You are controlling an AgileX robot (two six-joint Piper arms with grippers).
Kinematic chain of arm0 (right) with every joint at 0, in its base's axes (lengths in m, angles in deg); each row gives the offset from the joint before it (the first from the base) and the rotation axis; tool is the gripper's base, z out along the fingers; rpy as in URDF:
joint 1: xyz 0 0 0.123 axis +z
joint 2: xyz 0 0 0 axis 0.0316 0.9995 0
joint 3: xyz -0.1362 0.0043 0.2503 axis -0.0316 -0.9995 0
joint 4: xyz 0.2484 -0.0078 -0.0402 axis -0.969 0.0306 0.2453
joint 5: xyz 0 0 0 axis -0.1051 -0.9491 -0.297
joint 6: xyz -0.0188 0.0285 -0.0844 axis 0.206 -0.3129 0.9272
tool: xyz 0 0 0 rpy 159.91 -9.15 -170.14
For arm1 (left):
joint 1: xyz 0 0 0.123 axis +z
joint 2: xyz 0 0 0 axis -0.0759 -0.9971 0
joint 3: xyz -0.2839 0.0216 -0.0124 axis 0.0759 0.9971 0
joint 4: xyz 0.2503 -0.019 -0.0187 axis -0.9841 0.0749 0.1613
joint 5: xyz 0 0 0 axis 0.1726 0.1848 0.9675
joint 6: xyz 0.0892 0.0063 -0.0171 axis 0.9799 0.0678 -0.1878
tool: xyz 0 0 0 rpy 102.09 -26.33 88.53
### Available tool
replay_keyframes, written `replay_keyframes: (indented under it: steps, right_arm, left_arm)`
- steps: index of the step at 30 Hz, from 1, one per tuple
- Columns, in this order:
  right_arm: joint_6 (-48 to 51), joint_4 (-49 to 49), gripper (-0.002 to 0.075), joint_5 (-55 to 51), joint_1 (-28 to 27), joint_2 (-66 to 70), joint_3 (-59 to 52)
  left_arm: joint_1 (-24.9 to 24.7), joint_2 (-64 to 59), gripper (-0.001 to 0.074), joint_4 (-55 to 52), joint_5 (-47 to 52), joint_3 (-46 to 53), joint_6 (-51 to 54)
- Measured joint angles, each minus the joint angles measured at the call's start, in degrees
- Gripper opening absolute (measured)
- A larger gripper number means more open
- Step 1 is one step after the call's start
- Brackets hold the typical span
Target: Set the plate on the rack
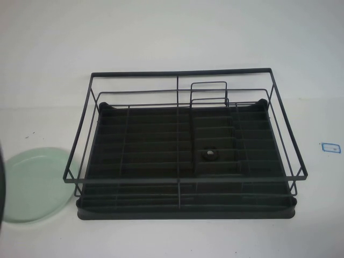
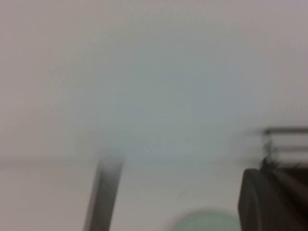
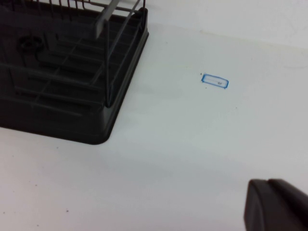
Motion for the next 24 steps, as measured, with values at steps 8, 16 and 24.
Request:
replay_keyframes:
  steps: [8, 16, 24]
  right_arm:
    - [0.00, 0.00, -0.0002, 0.00, 0.00, 0.00, 0.00]
    - [0.00, 0.00, -0.0002, 0.00, 0.00, 0.00, 0.00]
    - [0.00, 0.00, -0.0002, 0.00, 0.00, 0.00, 0.00]
  left_arm:
    - [1.18, -18.35, 0.0000, -0.08, 10.18, -4.29, -4.41]
    - [17.37, -35.49, 0.0000, 33.12, 10.27, -5.29, 13.49]
    - [31.50, -49.91, 0.0000, 50.07, 11.21, -5.29, 34.14]
